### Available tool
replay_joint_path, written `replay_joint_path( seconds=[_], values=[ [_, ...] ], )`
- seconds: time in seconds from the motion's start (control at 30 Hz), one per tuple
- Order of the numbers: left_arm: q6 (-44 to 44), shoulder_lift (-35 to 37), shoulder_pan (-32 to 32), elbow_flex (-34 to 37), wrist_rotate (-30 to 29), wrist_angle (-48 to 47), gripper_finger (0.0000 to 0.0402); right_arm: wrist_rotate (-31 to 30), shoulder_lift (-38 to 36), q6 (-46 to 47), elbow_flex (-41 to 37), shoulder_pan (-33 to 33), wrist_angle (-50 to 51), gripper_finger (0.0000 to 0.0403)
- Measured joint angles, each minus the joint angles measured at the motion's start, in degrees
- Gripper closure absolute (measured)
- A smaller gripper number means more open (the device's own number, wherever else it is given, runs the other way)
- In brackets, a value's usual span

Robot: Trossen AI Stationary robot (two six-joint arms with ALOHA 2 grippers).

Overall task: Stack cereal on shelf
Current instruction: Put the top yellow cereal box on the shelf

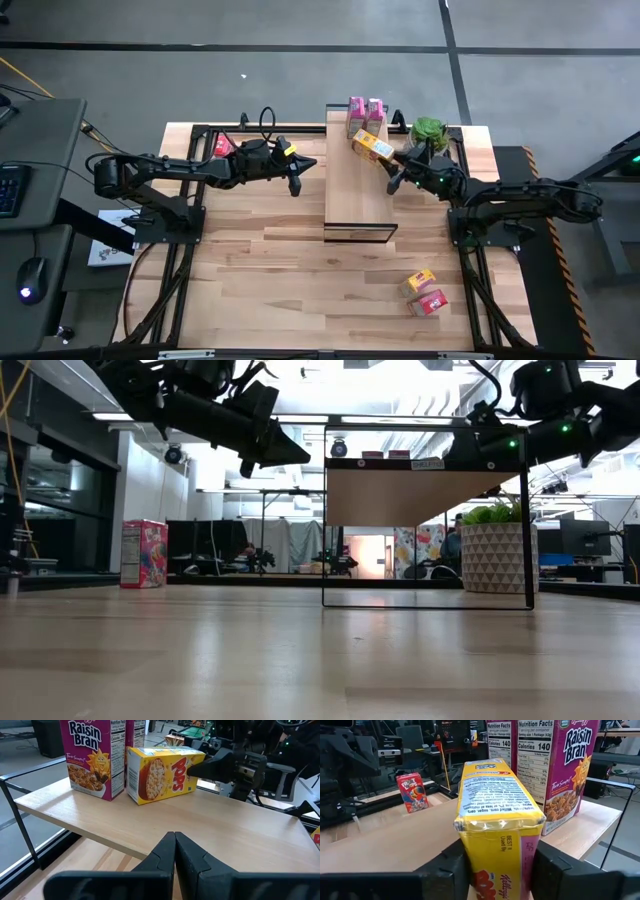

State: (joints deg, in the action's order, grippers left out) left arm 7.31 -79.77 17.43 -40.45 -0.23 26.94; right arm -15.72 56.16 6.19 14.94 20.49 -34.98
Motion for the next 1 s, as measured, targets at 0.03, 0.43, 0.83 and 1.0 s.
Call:
replay_joint_path(
  seconds=[0.03,0.43,0.83,1.0],
  values=[
    [-0.02,0.00,-0.01,0.00,0.01,0.00,0.0401,0.62,-0.18,0.31,0.00,0.00,0.01,0.0261],
    [-0.02,0.00,-0.02,0.00,0.02,-0.04,0.0401,-3.67,-2.81,2.69,26.03,-9.86,43.29,0.0274],
    [0.57,-0.02,-0.39,0.00,2.75,0.09,0.0401,-13.77,20.27,15.35,76.87,-20.31,100.68,0.0274],
    [0.59,-0.02,-0.39,0.00,4.18,0.15,0.0402,-8.09,31.43,20.56,90.47,-19.74,119.93,0.0274]
  ],
)
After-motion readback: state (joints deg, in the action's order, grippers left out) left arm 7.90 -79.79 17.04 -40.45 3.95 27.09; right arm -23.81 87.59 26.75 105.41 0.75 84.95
